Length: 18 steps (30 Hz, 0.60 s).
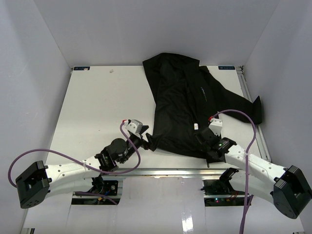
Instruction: Zip up the jacket
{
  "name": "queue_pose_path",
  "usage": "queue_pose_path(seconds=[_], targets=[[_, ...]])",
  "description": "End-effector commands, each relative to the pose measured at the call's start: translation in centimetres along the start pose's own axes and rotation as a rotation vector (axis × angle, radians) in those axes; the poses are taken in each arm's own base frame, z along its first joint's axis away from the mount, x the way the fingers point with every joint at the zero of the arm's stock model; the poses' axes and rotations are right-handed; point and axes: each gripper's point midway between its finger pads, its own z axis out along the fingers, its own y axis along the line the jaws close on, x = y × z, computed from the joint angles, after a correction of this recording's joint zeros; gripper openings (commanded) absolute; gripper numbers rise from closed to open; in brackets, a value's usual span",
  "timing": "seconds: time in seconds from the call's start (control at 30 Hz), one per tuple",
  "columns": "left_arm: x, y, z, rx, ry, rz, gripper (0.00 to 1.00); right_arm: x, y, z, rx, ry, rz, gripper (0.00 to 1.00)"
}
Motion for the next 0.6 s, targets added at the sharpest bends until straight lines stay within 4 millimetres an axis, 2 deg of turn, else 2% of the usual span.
queue_pose_path(seconds=[0.0,0.07,0.27,0.47,0.57], targets=[[-1.2,-1.9,-0.1,0.095,-0.028,-0.025,0.94,-3.9,2.7,-1.6,-0.102,-0.079,-0.007,0.08],[-0.7,-2.3,0.1,0.111,-0.007,-0.023,0.94,-4.6,2.8,-1.9,-0.103,-0.097,-0.01,0.08],[0.1,-2.4,0.8,0.104,0.031,-0.013,0.94,-3.8,1.5,-1.4,-0.051,-0.088,-0.02,0.08],[0.1,-2.4,0.7,0.107,0.028,-0.012,0.94,-4.0,2.3,-2.0,-0.106,-0.082,-0.046,0.08],[-0.1,-2.4,0.7,0.106,0.024,-0.014,0.94,-2.6,1.7,-1.5,-0.071,-0.039,-0.062,0.21]])
